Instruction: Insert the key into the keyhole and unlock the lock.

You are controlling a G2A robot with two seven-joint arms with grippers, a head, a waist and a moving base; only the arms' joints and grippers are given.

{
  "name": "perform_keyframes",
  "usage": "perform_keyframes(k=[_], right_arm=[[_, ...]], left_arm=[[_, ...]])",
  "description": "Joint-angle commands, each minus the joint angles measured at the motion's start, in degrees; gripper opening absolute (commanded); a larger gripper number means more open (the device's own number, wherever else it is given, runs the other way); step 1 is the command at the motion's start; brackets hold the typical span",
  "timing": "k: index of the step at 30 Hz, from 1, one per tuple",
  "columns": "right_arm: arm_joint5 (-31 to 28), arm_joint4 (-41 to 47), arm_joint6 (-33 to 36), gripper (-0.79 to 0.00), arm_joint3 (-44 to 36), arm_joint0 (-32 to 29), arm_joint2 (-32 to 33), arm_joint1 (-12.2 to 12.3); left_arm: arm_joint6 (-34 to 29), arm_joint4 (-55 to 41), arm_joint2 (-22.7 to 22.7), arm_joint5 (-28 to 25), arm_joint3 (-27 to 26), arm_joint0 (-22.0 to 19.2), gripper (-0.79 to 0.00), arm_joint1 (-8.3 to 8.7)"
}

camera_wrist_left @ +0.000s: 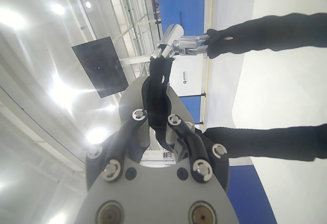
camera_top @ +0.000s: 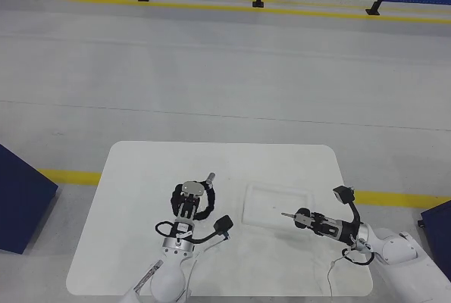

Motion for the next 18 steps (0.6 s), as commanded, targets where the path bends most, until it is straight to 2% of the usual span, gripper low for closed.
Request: perform_keyframes(k=[1,4,7,12,18], right_arm=[[0.0,0.0,0.0,-0.785,0.0,0.0,0.0,0.0],[0.0,0.0,0.0,-0.785,0.0,0.0,0.0,0.0],[0.0,0.0,0.0,-0.785,0.0,0.0,0.0,0.0],[0.0,0.0,0.0,-0.785,0.0,0.0,0.0,0.0],[0.0,0.0,0.0,-0.785,0.0,0.0,0.0,0.0]], left_arm=[[0.0,0.0,0.0,0.0,0.0,0.0,-0.785,0.0],[3.78,-2.14,-0.32,1.09,-0.08,0.5,-0.785,0.05],[8.36,0.0,-1.19,3.89,0.38,0.6,-0.785,0.52],[15.66,0.0,-1.72,7.76,1.18,-0.26,-0.785,2.27],[26.47,0.0,-2.82,16.44,1.8,0.01,-0.785,4.25]])
